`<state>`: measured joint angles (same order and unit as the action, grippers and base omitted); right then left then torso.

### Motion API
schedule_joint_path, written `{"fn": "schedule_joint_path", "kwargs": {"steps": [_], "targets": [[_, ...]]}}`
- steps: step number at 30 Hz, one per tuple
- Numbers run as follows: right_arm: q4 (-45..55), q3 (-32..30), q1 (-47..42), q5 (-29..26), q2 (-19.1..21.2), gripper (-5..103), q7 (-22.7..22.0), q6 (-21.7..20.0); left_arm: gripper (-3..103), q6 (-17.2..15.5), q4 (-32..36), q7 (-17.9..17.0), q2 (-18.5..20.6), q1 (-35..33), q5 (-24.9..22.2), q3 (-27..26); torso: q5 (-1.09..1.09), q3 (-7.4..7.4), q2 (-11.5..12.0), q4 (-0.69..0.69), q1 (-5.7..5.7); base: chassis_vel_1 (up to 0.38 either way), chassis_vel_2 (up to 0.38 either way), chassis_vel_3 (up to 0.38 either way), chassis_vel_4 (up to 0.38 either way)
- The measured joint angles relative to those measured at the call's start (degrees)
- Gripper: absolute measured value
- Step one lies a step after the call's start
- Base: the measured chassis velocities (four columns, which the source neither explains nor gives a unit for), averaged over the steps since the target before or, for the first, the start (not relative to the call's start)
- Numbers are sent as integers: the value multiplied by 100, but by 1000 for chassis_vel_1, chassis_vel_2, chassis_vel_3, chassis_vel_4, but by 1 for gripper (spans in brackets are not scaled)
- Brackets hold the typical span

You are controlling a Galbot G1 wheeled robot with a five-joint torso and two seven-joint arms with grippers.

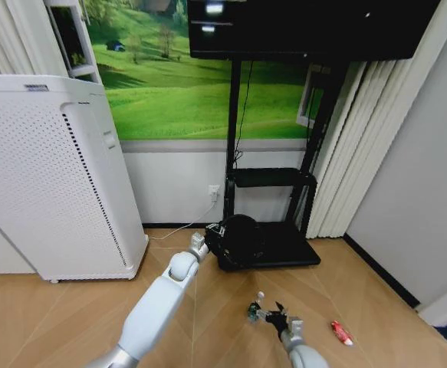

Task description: Pick up the trash bin and place the garbage on the floor into it.

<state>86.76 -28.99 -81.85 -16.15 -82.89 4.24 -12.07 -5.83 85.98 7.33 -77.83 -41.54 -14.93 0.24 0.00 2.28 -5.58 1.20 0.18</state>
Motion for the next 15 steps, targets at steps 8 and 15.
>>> {"fn": "schedule_joint_path", "kwargs": {"steps": [8,15], "targets": [[-456,213,351,31,-542,100,-1092,-147,7,-16,220,-42,126,-166,-40,-89,1,1,0,0,0,0,0,0,0],[-763,295,650,42,-815,100,-1583,-133,7,-18,316,-24,199,-283,-50,-206,1,1,0,0,0,0,0,0,0]]}}
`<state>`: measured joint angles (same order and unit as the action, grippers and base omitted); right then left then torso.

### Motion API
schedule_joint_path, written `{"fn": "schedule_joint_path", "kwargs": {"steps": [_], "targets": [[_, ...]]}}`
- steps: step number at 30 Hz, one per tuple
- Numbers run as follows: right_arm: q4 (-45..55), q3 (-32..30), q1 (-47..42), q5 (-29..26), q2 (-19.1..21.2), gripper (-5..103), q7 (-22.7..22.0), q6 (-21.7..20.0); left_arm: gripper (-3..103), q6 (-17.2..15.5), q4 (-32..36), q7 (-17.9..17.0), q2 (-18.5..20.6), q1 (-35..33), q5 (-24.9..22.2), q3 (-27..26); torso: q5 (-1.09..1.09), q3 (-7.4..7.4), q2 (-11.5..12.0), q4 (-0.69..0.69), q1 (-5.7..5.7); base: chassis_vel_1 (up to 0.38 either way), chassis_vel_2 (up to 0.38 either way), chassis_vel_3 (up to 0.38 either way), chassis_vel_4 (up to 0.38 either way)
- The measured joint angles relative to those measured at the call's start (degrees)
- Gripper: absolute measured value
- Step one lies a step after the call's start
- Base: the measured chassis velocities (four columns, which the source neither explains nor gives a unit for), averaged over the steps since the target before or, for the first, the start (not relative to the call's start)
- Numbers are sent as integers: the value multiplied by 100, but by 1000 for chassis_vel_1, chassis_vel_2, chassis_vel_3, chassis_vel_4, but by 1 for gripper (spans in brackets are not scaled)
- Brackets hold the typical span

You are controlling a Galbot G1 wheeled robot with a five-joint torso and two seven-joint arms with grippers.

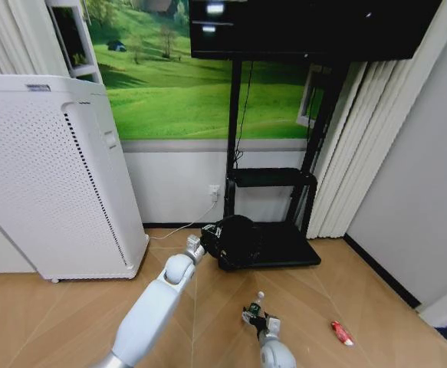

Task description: Pick up the trash bin and place the garbage on the floor into it.

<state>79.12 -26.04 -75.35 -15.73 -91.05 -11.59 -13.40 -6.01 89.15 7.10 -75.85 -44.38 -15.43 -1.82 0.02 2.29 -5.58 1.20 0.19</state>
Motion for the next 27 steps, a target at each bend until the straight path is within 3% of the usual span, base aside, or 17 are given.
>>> {"fn": "schedule_joint_path", "kwargs": {"steps": [11,27], "targets": [[-919,-67,708,184,-122,100,-294,118,7,-20,34,20,38,48,-90,-53,-1,1,0,1,0,0,0,0,0],[-1289,-144,888,98,-112,100,-186,41,7,-8,-48,41,-63,100,-57,-37,-2,0,-1,1,1,0,0,0,0]]}}
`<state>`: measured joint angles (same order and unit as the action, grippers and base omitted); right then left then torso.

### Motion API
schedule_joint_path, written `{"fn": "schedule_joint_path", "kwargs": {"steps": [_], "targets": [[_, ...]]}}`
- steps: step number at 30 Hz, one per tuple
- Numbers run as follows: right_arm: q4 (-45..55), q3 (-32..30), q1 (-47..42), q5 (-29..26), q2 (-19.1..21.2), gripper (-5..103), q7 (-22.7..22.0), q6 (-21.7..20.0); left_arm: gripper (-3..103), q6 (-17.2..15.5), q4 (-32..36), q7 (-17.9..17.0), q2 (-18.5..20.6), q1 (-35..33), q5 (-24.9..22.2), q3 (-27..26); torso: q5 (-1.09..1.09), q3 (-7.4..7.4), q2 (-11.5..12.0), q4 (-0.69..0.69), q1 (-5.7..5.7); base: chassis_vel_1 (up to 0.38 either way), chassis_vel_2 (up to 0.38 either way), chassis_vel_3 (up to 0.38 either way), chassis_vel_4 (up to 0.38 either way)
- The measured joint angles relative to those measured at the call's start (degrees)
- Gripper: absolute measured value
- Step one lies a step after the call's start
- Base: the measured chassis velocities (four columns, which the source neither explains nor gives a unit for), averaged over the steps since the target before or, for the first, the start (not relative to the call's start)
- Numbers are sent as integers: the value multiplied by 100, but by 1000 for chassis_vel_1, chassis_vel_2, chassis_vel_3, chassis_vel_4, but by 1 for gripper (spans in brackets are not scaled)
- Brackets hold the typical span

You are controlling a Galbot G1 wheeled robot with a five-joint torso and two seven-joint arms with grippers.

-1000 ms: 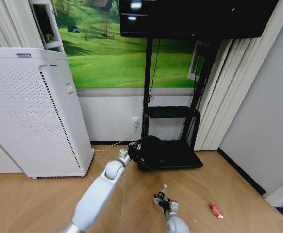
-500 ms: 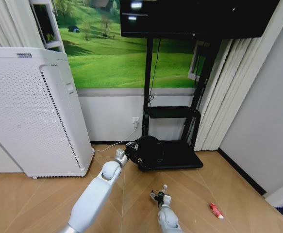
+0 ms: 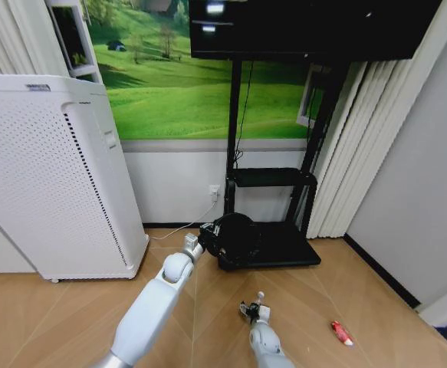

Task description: Pick up the trash bin and place the garbage on the floor into it.

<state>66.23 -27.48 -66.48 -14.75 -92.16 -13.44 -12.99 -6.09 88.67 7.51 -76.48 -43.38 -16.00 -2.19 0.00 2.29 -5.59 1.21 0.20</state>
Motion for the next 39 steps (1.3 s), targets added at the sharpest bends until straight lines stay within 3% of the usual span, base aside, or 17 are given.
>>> {"fn": "schedule_joint_path", "kwargs": {"steps": [13,16,22,23,26,28,29,31,34,39], "targets": [[-72,-4,18,167,11,103,202,-32,7,15,22,7,27,-12,-22,-32,0,0,0,0,0,0,0,0,0],[-83,-6,18,186,24,96,211,-32,7,18,22,12,21,10,-34,-33,0,0,0,0,0,0,0,0,0],[-168,14,32,288,34,70,264,16,7,25,10,19,-9,43,-43,-33,0,0,0,0,0,0,0,0,0],[-168,14,32,288,34,70,264,16,7,25,10,19,-9,43,-43,-33,0,0,0,0,0,0,0,0,0],[-258,19,44,407,28,53,321,100,7,28,-2,22,-4,56,-48,-33,0,0,0,0,0,0,0,0,0],[-280,21,48,431,26,53,335,119,7,29,-5,26,-2,65,-51,-33,0,0,0,0,0,0,0,0,0],[-309,20,50,467,25,42,351,147,7,32,-12,26,-1,78,-54,-33,1,-1,0,0,0,0,0,0,0],[-327,21,53,494,24,42,358,167,7,35,-22,27,-3,86,-55,-33,1,0,0,0,0,0,0,0,0],[-372,21,74,547,37,27,377,217,7,59,-51,29,-18,97,-55,-33,0,-1,0,0,0,0,0,0,0],[-367,23,74,554,62,24,384,224,7,63,-53,30,-24,92,-54,-33,0,-1,0,0,0,0,0,0,0]]}}
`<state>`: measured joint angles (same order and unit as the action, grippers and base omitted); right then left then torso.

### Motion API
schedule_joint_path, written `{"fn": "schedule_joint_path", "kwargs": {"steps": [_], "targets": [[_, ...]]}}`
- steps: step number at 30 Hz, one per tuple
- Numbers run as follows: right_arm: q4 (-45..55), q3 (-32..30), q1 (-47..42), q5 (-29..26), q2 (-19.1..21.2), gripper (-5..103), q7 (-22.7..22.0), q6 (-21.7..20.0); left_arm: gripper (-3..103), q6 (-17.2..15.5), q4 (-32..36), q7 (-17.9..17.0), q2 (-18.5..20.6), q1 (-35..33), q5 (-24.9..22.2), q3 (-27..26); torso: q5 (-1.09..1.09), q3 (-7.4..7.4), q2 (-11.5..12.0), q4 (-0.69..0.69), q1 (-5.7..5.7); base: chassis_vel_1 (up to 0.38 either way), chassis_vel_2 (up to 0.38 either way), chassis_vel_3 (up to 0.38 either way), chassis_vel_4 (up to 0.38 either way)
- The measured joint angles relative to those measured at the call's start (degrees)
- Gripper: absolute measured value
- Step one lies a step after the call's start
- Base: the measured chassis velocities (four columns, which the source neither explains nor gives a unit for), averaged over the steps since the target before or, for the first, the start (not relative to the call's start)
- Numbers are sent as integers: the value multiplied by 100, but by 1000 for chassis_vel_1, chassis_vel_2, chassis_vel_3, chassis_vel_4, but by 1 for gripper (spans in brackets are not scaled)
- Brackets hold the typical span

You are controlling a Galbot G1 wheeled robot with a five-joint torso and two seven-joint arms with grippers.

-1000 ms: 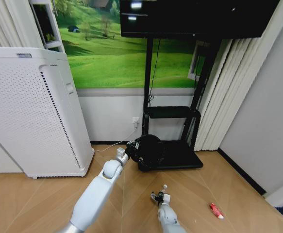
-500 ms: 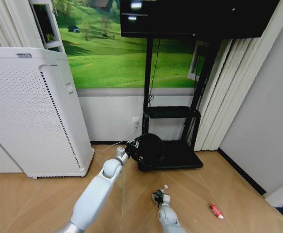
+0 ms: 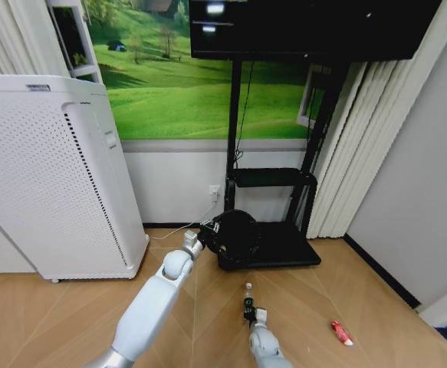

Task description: Pick up the trash bin and place the garbage on the floor into it.

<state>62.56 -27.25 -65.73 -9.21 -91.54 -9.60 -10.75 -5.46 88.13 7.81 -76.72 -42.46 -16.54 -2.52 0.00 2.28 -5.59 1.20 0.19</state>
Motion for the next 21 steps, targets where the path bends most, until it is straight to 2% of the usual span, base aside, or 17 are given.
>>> {"fn": "schedule_joint_path", "kwargs": {"steps": [1,2,8,11,12,13,15,17,21], "targets": [[0,0,0,0,0,24,0,0,7,1,0,0,0,0,0,0,0,0,0,0,0,0,0,0,0],[37,-1,-5,8,51,13,15,-1,7,11,-9,2,-5,-13,10,0,0,0,0,0,0,0,0,0,0],[223,5,-50,102,293,12,211,43,7,16,-19,9,-7,-24,17,-2,-2,1,1,0,0,0,0,0,0],[631,69,-199,209,851,12,858,421,7,25,-34,25,-7,-39,22,-6,0,0,1,0,0,0,0,0,0],[631,69,-199,209,851,12,858,421,7,25,-34,25,-7,-39,22,-6,0,0,1,0,0,0,0,0,0],[736,60,-289,247,993,12,1106,633,7,32,-38,27,-11,-48,26,-12,-1,1,1,0,0,0,0,0,0],[781,32,-333,314,1057,12,1215,762,7,32,-38,29,-11,-52,27,-16,-2,0,1,1,0,0,0,0,0],[899,-131,-421,679,1170,12,1476,1162,7,32,-37,32,-12,-63,27,-34,-1,0,1,1,0,0,0,0,0],[1187,-402,-528,1047,1295,12,1777,1480,7,29,2,34,9,-91,25,-58,-1,1,1,0,0,0,0,0,0]]}}
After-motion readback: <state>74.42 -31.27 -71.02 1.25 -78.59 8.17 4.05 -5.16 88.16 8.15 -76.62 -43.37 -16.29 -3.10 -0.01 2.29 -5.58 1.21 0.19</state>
